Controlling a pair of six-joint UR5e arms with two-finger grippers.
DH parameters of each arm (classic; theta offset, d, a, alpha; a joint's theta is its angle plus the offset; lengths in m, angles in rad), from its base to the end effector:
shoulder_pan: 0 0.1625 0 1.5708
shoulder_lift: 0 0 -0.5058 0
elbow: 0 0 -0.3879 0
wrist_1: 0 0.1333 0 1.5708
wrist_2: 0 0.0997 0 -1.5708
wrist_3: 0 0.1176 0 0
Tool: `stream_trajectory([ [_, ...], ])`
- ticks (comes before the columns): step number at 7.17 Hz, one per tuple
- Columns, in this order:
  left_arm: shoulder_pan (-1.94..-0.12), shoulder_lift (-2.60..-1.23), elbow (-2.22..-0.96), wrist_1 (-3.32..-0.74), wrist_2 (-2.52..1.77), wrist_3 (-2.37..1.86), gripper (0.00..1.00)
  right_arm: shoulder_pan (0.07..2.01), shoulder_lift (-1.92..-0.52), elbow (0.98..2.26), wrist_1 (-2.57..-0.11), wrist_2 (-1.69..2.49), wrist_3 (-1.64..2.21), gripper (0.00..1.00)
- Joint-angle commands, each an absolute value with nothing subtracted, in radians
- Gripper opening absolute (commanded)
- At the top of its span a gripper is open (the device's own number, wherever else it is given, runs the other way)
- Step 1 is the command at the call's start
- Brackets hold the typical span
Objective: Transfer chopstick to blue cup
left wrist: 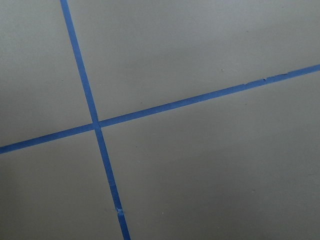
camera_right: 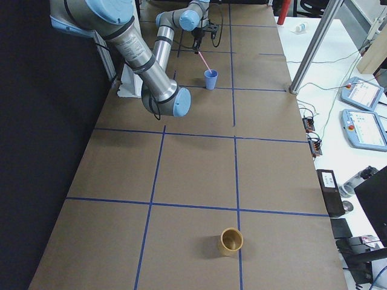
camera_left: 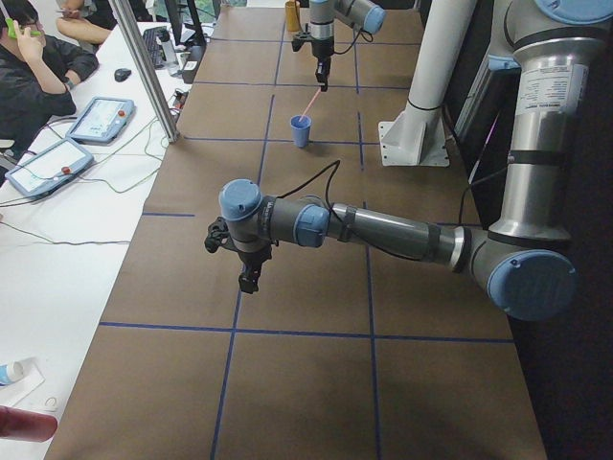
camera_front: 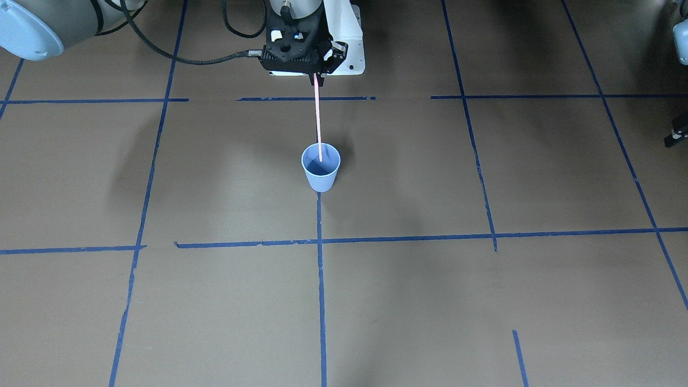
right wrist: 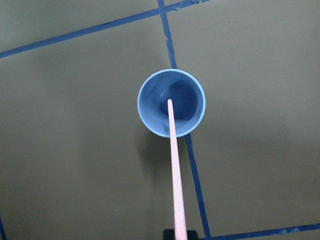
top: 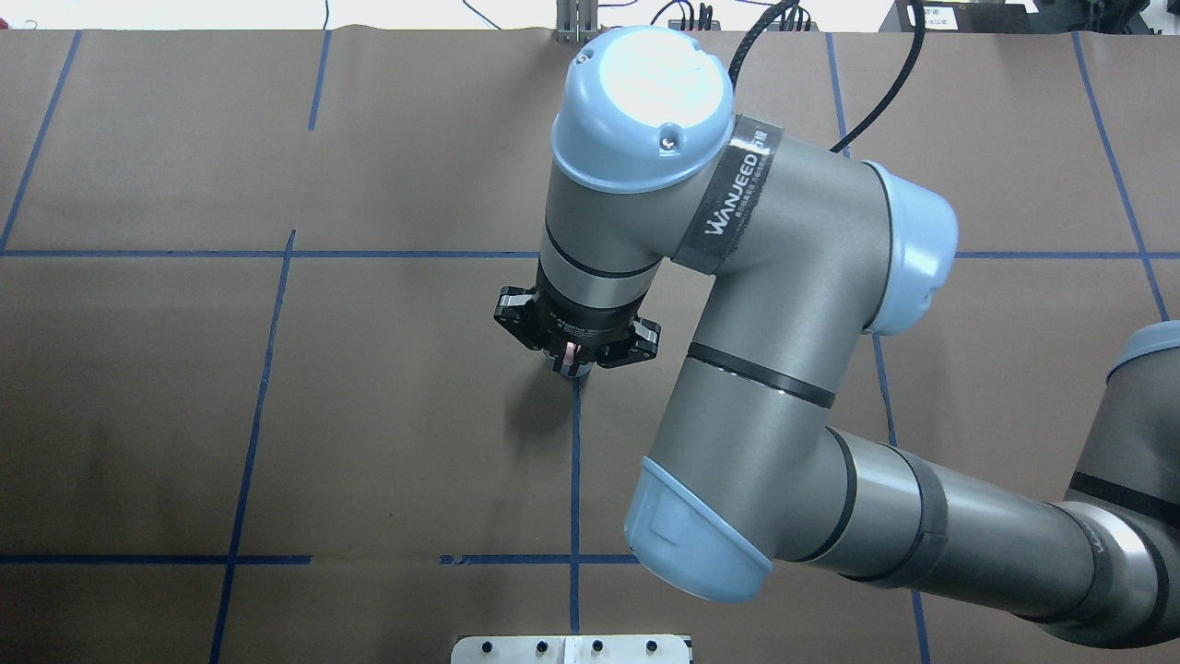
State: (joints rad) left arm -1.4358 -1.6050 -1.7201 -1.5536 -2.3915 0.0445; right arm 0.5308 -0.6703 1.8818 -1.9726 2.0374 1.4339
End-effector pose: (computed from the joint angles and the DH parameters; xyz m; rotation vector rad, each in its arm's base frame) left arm 0.0218 -0.5120 0.6598 0.1199 0.8269 0.2372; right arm -0.5436 -0.4123 0.1138 -0.1559 -0.8950 0.1776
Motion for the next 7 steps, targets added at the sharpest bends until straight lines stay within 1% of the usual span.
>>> stream_trajectory([
  [1, -1.436, -1.608, -1.720, -1.552, -2.391, 0.044, 1.00, 0.509, -0.669, 1.852, -1.965, 2.036, 1.433, 0.03],
  [2, -1.436, -1.608, -1.720, -1.552, -2.391, 0.044, 1.00, 0.509, -0.666, 1.853, -1.964, 2.037, 1.433, 0.13],
  [3, -1.436, -1.608, -1.717, -1.554, -2.391, 0.044, 1.00, 0.508, -0.681, 1.852, -1.900, 2.036, 1.430, 0.99],
  [4, -1.434, -1.611, -1.713, -1.554, -2.391, 0.044, 1.00, 0.508, -0.693, 1.853, -1.864, 2.031, 1.430, 1.00],
  [7, -1.436, -1.614, -1.713, -1.552, -2.391, 0.044, 1.00, 0.509, -0.696, 1.867, -1.868, 2.008, 1.428, 1.00],
])
